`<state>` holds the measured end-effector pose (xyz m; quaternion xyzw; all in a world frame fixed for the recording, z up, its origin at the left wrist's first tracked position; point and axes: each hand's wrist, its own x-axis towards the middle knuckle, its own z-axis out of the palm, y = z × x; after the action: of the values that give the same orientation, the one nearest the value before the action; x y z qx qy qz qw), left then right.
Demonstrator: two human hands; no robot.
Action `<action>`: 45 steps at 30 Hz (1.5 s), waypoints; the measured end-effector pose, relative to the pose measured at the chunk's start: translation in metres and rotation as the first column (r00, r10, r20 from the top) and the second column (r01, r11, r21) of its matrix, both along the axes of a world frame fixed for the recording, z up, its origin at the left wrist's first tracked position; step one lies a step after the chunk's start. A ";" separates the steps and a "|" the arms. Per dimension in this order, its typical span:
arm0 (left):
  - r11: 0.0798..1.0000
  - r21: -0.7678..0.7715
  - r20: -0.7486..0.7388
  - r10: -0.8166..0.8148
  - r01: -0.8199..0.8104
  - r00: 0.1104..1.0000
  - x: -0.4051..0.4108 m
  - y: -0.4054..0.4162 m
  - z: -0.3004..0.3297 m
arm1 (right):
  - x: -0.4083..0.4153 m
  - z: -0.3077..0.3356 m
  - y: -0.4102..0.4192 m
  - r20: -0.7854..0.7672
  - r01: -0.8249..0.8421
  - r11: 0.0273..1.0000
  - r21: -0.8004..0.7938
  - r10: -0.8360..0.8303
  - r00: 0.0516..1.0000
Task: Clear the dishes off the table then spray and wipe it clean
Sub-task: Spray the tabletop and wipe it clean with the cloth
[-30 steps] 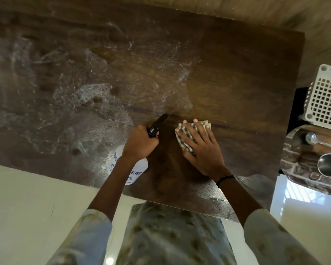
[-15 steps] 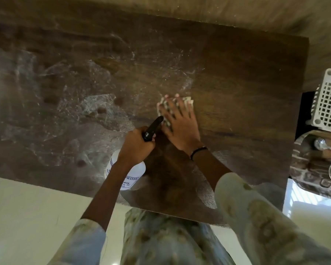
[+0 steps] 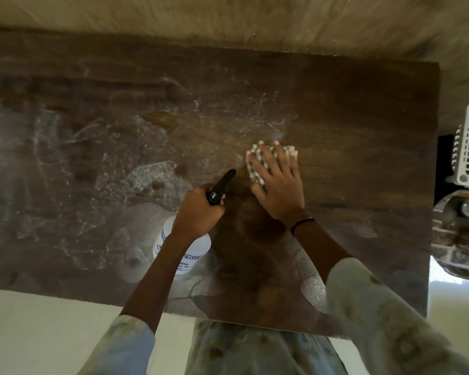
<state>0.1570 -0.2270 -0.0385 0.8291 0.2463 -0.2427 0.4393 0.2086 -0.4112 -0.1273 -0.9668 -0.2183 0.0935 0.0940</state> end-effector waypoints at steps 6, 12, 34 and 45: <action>0.999 0.018 -0.017 -0.046 0.046 0.999 0.012 0.010 -0.006 | -0.039 -0.002 0.015 0.039 -0.249 0.968 0.020 0.248 0.968; 0.996 -0.028 -0.036 -0.084 0.083 0.996 0.031 0.006 -0.006 | -0.031 0.002 -0.054 0.016 -0.165 0.985 -0.058 0.166 0.986; 0.993 -0.012 -0.046 -0.117 0.117 0.992 0.085 -0.021 -0.009 | 0.007 0.000 -0.054 0.030 -0.004 1.000 -0.029 0.005 1.000; 0.996 -0.048 -0.018 -0.075 0.075 0.997 0.097 0.004 -0.013 | 0.083 -0.005 0.026 0.052 0.023 1.000 -0.010 -0.023 0.998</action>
<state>0.2545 -0.2227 -0.0520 0.8248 0.2135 -0.2728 0.4469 0.2919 -0.3850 -0.1325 -0.9719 -0.2089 0.0687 0.0841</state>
